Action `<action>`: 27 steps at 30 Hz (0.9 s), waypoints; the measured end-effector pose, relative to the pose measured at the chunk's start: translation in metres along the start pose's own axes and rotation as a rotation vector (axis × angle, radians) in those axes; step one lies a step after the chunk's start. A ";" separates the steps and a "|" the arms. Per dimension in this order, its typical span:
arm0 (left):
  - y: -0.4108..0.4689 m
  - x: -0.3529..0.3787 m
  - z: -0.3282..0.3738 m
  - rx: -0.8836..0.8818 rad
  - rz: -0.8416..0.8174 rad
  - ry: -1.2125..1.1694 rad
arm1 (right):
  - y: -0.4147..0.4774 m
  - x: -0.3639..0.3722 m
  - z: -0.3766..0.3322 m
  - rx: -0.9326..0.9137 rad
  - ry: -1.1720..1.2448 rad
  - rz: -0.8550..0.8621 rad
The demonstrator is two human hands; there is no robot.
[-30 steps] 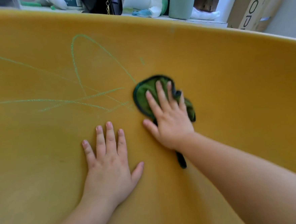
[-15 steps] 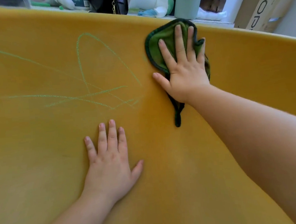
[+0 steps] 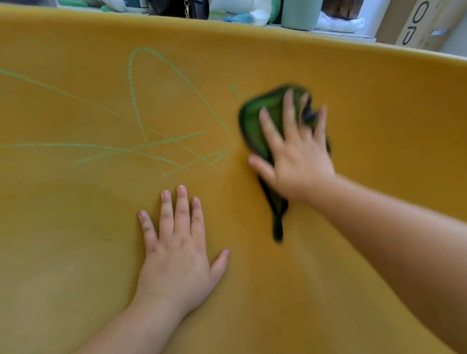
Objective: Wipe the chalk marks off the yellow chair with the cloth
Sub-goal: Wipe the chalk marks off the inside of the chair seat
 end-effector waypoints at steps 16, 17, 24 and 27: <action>0.001 -0.001 0.002 0.028 0.043 -0.040 | -0.078 0.058 -0.079 -0.395 0.074 -0.101; 0.001 -0.001 0.002 0.028 0.036 -0.037 | -0.069 0.053 -0.073 -0.456 -0.006 -0.093; 0.000 0.002 0.000 0.017 0.020 -0.005 | 0.063 -0.064 0.002 -0.073 -0.112 0.185; 0.001 0.003 0.001 0.019 0.010 -0.010 | 0.056 -0.049 -0.016 -0.020 0.024 0.180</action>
Point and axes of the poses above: each hand's wrist, its own y-axis towards the middle knuckle, its own x-axis out of the palm, z = x × y, the point moved 10 cm from there along y, towards the middle knuckle, and after that the axes turned 7 degrees about -z, right-handed, at the moved point
